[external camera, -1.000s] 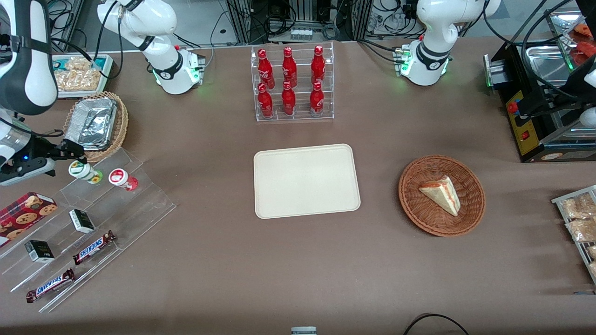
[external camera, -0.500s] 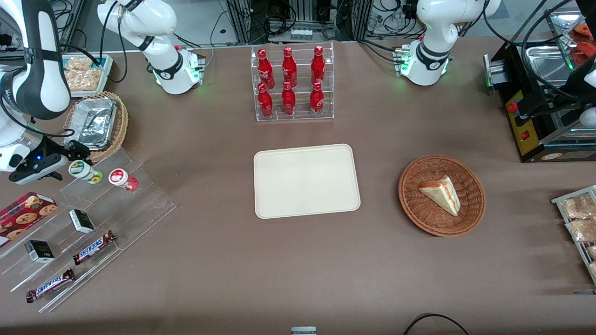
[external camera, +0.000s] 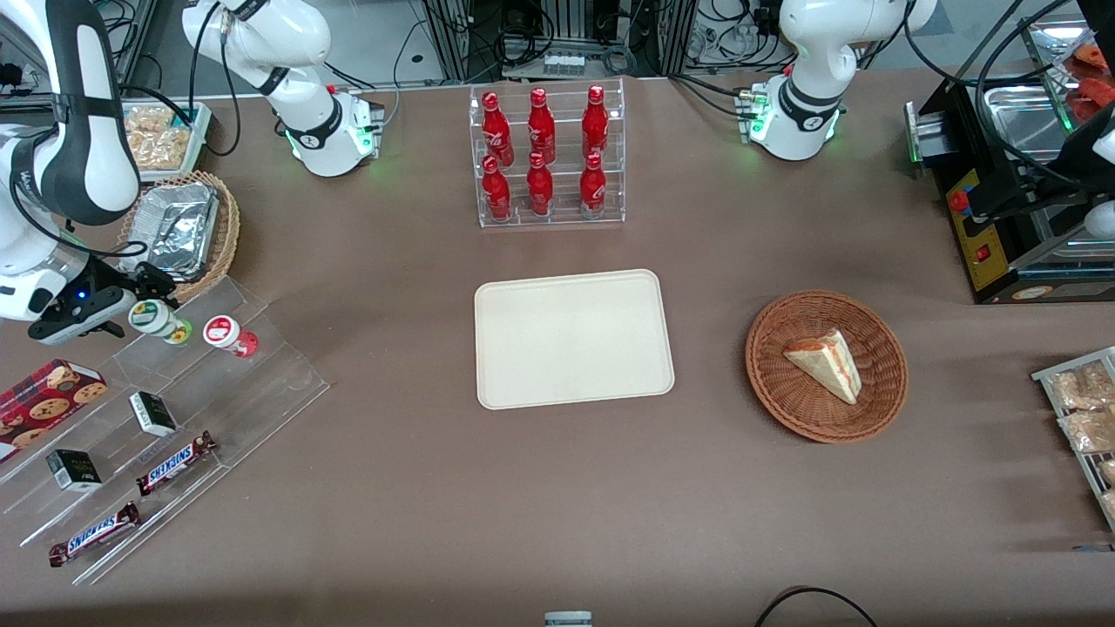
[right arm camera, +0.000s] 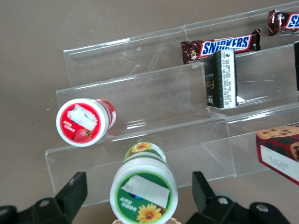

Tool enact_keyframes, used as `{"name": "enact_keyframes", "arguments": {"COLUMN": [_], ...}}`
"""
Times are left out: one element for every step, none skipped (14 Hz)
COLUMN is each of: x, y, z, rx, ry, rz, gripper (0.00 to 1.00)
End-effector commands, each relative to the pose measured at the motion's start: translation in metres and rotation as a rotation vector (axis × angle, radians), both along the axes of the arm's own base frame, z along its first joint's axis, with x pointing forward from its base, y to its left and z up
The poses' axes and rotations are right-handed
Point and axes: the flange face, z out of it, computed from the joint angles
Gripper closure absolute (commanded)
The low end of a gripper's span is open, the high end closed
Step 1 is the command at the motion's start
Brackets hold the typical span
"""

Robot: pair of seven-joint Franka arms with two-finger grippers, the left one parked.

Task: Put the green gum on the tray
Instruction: 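Close the right gripper around the green-lidded gum tub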

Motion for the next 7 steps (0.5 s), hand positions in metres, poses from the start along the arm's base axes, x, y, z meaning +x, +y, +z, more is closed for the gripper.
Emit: {"name": "enact_keyframes", "arguments": {"x": [-0.0055, -0.0057, -0.0055, -0.0056, -0.0058, -0.0055, -0.0057], "y": [-0.0013, -0.0021, -0.0022, -0.0047, -0.0055, -0.0056, -0.0064], "z": [-0.0004, -0.0004, -0.001, -0.0003, -0.0013, -0.0019, -0.0018], "rx": [0.012, 0.012, 0.011, 0.008, 0.007, 0.006, 0.006], "ry": [-0.025, -0.025, -0.025, -0.032, -0.034, -0.034, -0.035], "rz": [0.006, 0.006, 0.013, 0.011, 0.014, 0.016, 0.014], "gripper": [0.0, 0.0, 0.0, 0.0, 0.0, 0.0, 0.0]}}
